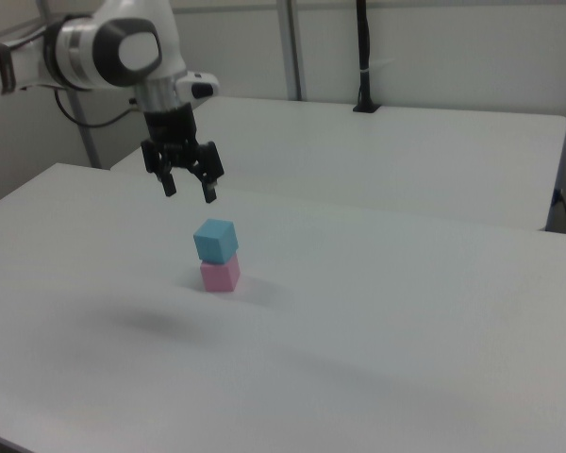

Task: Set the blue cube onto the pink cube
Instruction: 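Open the gripper and raise it away from the stacked cubes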

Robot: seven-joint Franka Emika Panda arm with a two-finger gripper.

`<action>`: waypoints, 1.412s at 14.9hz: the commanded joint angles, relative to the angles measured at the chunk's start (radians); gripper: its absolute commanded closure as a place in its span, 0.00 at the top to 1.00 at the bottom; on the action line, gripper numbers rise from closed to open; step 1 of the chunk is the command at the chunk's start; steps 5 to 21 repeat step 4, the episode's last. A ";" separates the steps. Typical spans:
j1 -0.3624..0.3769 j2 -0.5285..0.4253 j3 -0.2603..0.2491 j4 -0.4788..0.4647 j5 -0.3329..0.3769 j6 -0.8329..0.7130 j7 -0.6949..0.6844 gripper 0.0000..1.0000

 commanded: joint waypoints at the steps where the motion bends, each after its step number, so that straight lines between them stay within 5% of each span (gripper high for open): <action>1: -0.095 -0.078 0.058 -0.033 -0.075 -0.011 0.073 1.00; 21: -0.129 -0.090 0.058 -0.033 -0.067 -0.008 0.059 1.00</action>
